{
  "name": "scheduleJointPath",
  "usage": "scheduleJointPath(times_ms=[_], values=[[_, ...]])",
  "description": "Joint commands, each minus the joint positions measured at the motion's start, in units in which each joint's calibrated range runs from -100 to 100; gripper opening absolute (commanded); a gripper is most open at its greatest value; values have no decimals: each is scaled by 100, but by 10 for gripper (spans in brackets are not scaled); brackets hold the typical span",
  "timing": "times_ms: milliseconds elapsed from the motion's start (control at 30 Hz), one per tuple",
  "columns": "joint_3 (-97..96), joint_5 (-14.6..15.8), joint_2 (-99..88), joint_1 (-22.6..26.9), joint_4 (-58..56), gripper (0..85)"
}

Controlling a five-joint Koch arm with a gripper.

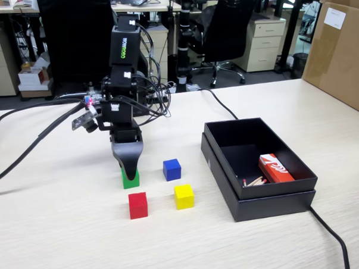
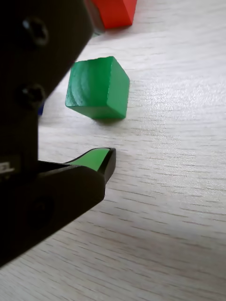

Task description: Put the green cube on top of the red cube

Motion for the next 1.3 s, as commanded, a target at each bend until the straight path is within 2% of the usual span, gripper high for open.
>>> scheduleJointPath(times_ms=[0,533,833,933,1133,1267], values=[[581,5,35,20,60,447],[907,39,689,34,60,432],[853,10,700,54,60,273],[844,-44,735,54,60,153],[807,-54,723,44,69,31],[708,15,287,29,69,32]])
